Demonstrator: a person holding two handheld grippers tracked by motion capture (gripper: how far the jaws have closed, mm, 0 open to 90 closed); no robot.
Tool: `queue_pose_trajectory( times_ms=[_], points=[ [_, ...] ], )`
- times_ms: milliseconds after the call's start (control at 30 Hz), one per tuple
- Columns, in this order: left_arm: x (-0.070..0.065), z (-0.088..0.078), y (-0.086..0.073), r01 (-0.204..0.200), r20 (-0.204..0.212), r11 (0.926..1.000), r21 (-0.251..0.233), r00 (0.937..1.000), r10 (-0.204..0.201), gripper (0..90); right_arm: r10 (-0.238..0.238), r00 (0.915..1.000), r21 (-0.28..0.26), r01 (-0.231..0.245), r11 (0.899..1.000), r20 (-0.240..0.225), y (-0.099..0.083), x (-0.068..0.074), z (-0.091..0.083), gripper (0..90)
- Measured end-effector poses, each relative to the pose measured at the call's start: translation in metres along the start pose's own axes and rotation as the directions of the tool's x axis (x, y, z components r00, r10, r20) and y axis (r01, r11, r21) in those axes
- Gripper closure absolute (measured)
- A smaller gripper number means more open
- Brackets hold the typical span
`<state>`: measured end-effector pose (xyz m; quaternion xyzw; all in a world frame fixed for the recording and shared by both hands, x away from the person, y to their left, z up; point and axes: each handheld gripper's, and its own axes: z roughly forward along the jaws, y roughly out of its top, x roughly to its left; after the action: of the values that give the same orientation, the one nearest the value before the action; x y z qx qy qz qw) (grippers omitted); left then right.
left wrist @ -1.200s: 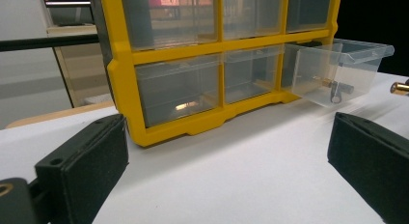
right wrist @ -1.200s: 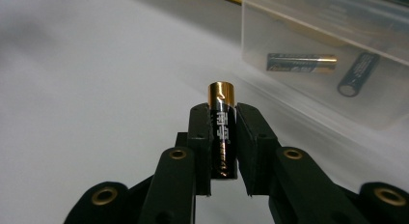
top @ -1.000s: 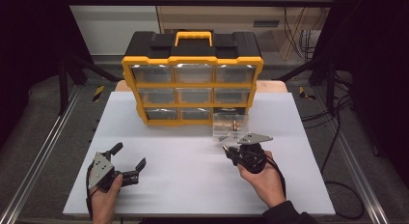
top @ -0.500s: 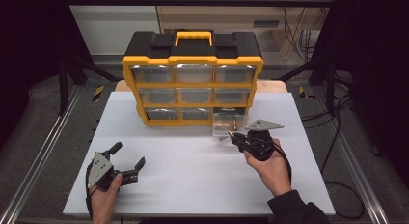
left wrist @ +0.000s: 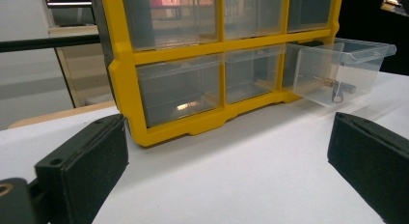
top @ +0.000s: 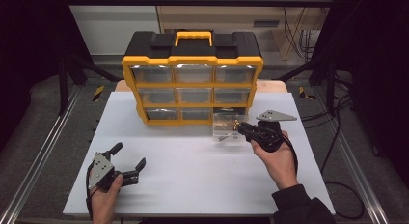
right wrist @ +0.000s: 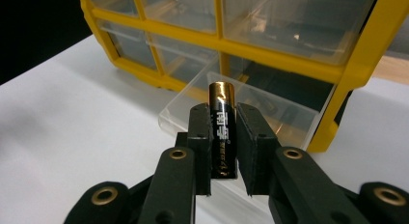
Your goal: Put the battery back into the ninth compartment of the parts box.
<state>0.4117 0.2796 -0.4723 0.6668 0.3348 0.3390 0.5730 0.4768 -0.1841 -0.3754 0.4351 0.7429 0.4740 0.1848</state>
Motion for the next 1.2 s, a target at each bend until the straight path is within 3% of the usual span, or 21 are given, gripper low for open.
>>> queue_pose_trajectory(
  times_ms=[300, 500, 933, 1033, 1167, 1200],
  points=[
    [0.002, -0.001, -0.001, 0.010, -0.003, 0.9999, -0.002, 0.9999, -0.010, 0.3, -0.022, 0.9997, -0.023, 0.022, 1.000, 0.014, 0.024, -0.002, -0.002, 76.8],
    [0.000, -0.001, 0.000, 0.005, -0.001, 1.0000, -0.004, 1.0000, -0.005, 0.3, -0.045, 0.9990, -0.021, 0.045, 0.999, 0.002, 0.044, 0.002, 0.013, 76.8],
    [0.002, -0.002, 0.000, 0.010, 0.000, 0.9999, -0.008, 1.0000, -0.010, 0.3, -0.099, 0.9950, 0.061, 0.098, 0.993, 0.011, 0.061, 0.015, 0.057, 76.7],
    [0.003, -0.002, 0.000, 0.017, -0.001, 0.9998, -0.012, 0.9999, -0.017, 0.3, -0.130, 0.9900, 0.105, 0.124, 0.987, 0.054, 0.056, 0.012, 0.060, 76.7],
    [0.003, -0.001, 0.000, 0.019, 0.000, 0.9997, -0.012, 0.9998, -0.019, 0.3, -0.135, 0.9897, 0.158, 0.126, 0.979, 0.048, 0.044, 0.006, 0.063, 76.4],
    [0.002, -0.001, 0.000, 0.017, -0.003, 0.9998, -0.012, 0.9998, -0.017, 0.3, -0.130, 0.9905, 0.173, 0.121, 0.977, 0.044, 0.040, 0.004, 0.065, 72.8]
  ],
)
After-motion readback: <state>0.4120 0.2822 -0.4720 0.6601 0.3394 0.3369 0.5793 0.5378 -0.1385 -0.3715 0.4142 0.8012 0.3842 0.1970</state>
